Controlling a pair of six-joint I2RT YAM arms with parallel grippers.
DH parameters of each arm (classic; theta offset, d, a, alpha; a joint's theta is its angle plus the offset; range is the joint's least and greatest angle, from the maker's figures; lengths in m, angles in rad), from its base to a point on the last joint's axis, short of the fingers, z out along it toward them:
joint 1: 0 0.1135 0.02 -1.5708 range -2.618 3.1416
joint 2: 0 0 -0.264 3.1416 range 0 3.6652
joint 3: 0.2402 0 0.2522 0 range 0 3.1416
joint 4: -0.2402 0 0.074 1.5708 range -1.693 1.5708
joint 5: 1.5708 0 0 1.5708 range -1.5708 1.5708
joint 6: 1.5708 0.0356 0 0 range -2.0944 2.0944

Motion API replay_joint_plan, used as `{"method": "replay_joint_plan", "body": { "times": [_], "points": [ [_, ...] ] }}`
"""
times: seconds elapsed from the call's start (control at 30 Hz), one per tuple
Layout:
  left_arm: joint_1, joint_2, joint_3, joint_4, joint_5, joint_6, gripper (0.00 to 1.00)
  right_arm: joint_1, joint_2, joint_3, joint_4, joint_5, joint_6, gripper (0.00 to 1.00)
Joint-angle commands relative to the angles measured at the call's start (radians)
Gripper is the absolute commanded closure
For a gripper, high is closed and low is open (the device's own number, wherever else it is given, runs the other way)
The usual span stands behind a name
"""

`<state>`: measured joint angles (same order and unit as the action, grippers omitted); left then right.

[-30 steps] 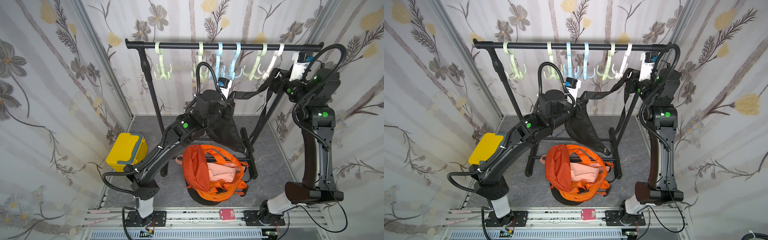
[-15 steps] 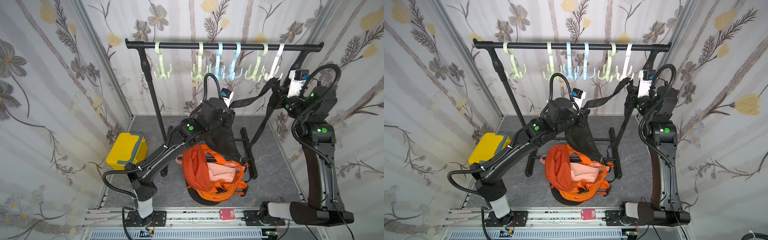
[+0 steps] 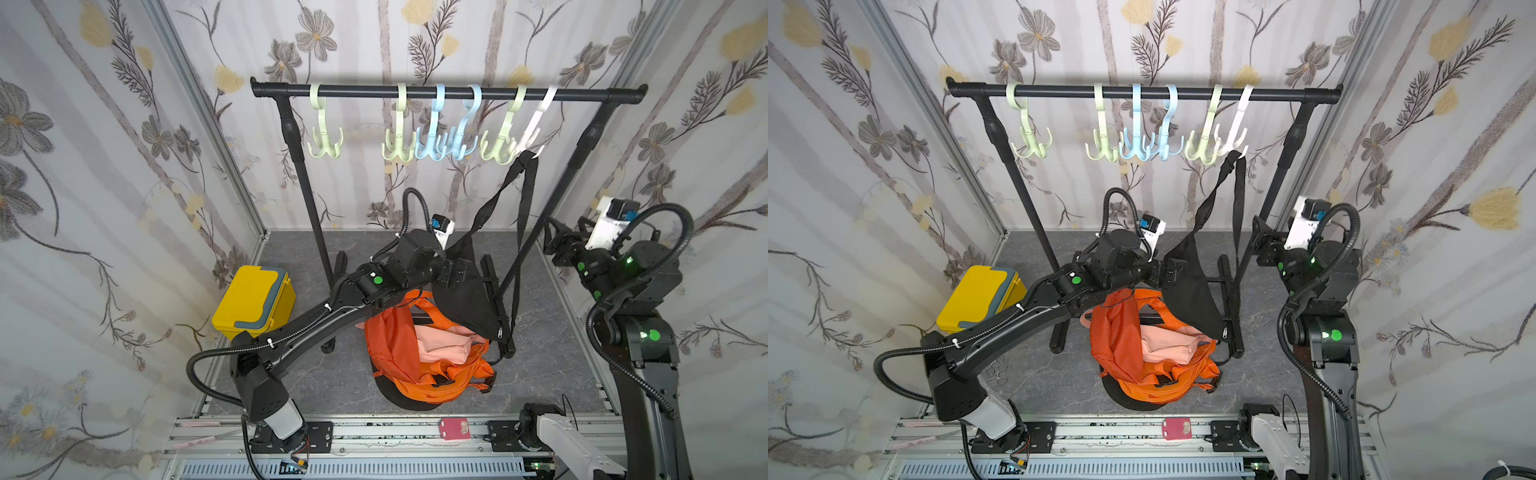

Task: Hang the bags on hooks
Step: Hang the bag on the hook, then pick up the bag from the bag.

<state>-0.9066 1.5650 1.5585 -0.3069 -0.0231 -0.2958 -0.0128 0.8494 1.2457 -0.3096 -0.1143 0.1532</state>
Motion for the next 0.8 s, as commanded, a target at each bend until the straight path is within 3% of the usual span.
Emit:
{"method": "replay_joint_plan", "body": {
  "times": [0.0, 0.17, 0.3, 0.57, 0.77],
  "points": [
    [0.076, -0.134, -0.193, 0.081, -0.018, -0.143, 0.01, 0.019, -0.096, -0.15, 0.032, 0.085, 0.075, 0.21],
    [0.159, -0.338, -0.473, 0.082, -0.051, -0.226, 0.0, 0.071, -0.199, -0.307, 0.024, 0.088, 0.125, 0.21],
    [0.17, -0.349, -0.591, 0.088, -0.049, -0.263, 0.0, 0.12, -0.252, -0.389, 0.021, 0.105, 0.153, 0.18],
    [0.181, -0.231, -0.628, 0.156, -0.013, -0.296, 0.0, 0.214, -0.305, -0.445, -0.014, 0.138, 0.174, 0.15],
    [0.179, -0.238, -0.691, 0.124, -0.104, -0.319, 0.0, 0.244, -0.318, -0.451, -0.023, 0.144, 0.175, 0.15]
  ]
}}
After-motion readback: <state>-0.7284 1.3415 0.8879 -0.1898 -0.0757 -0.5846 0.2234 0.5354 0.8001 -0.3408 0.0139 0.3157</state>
